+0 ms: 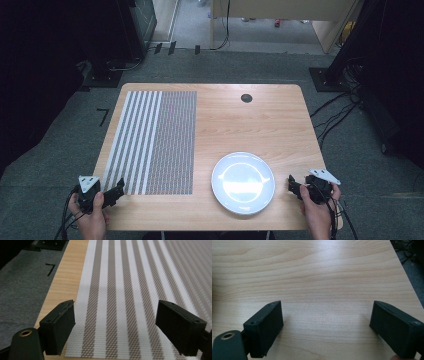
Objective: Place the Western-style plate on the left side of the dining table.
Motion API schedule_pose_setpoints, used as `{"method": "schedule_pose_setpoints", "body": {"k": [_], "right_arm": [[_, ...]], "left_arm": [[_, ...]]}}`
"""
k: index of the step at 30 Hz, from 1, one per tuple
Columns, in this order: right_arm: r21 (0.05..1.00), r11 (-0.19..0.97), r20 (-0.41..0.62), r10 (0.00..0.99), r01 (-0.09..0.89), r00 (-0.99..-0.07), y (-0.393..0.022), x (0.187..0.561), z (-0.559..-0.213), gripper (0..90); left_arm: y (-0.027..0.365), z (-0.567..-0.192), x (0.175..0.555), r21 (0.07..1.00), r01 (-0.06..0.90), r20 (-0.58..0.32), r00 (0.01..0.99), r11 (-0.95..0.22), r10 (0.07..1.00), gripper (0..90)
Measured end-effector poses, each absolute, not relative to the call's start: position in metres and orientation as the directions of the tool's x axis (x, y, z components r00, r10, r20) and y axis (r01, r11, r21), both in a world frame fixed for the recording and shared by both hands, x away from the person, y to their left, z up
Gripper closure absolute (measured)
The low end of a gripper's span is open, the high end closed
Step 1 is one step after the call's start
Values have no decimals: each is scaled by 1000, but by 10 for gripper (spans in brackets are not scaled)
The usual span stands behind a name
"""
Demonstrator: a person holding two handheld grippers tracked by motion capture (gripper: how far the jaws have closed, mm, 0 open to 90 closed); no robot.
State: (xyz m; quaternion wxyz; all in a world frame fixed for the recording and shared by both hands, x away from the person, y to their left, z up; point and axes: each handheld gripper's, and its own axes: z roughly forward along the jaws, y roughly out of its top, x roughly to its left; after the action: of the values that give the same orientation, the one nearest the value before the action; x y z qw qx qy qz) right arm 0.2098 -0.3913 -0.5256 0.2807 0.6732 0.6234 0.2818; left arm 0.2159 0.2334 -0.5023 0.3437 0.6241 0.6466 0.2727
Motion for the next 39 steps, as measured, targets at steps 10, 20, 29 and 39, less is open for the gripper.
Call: {"method": "schedule_pose_setpoints", "body": {"k": [10,20,29,39], "right_arm": [[728,-85,32,995,680,89,-390,211,-525,105],[729,-107,31,992,676,123,-390,218,-525,105],[732,-112,29,991,672,133,-391,218,-525,122],[740,-138,62,989,658,138,-394,217,-525,143]], "left_arm": [[199,-479,230,809,586,-128,87,53,988,149],[157,-459,247,839,544,-108,135,18,985,149],[119,-449,257,852,523,-127,227,-11,966,149],[81,-458,256,844,532,-135,332,-68,934,149]]}}
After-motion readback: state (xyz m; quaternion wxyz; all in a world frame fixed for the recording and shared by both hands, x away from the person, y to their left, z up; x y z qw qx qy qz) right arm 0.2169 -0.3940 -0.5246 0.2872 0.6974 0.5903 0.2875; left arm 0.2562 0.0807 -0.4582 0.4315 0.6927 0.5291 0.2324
